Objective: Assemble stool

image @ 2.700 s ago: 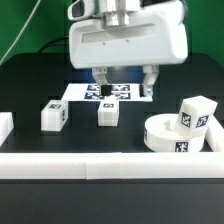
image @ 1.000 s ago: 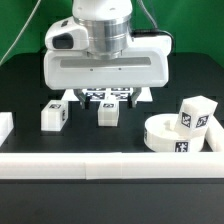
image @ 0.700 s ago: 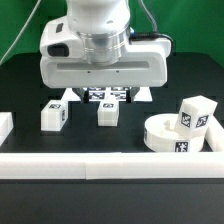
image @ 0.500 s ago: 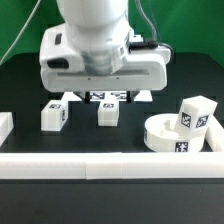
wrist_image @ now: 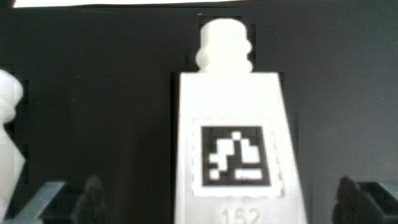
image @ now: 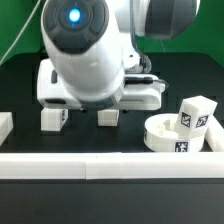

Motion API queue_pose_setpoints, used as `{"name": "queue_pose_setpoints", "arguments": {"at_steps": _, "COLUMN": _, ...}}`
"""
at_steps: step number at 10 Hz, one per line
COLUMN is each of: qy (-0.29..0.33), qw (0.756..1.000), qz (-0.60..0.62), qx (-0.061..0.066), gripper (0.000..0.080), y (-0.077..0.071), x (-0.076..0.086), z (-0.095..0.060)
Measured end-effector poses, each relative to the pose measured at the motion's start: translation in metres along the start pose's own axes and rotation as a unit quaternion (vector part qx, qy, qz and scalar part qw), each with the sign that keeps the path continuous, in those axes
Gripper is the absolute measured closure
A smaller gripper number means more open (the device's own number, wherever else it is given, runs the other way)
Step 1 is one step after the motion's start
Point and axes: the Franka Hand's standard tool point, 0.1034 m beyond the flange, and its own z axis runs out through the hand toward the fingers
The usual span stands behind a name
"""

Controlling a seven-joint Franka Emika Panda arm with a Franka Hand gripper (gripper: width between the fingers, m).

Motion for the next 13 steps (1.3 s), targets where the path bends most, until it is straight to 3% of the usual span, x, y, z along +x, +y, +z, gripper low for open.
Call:
{"name": "queue_pose_setpoints", "arguments": {"at_steps": 5, "qy": -0.018, "qw": 1.0, "qz": 0.008, "qx": 0.0, "gripper": 0.0151, "y": 0.0, "x": -0.001, "z": 0.007}}
{"name": "queue_pose_setpoints", "arguments": {"at_steps": 7, "qy": -0.073, "qw": 0.997, "qz": 0.012, "qx": 0.005, "gripper": 0.0151, "y": 0.002, "x": -0.009, "z": 0.017}}
{"name": "queue_pose_setpoints", "arguments": {"at_steps": 9, "qy": -0.071, "qw": 0.997, "qz": 0.009, "qx": 0.004, "gripper": 0.0373, "y": 0.002, "x": -0.003, "z": 0.014}}
{"name": "queue_pose_setpoints", "arguments": {"at_steps": 10, "qy": -0.064, "qw": 0.998, "qz": 0.007, "qx": 0.003, "gripper": 0.0373, "y": 0.0, "x": -0.002, "z": 0.012}}
{"name": "queue_pose_setpoints", "arguments": {"at_steps": 11, "qy": -0.06, "qw": 0.998, "qz": 0.003, "qx": 0.001, "gripper": 0.0464, "y": -0.004, "x": -0.001, "z": 0.011}}
{"name": "queue_pose_setpoints", "arguments": {"at_steps": 13, "qy": -0.06, "qw": 0.998, "qz": 0.003, "qx": 0.001, "gripper": 0.0464, "y": -0.005, "x": -0.001, "z": 0.011}}
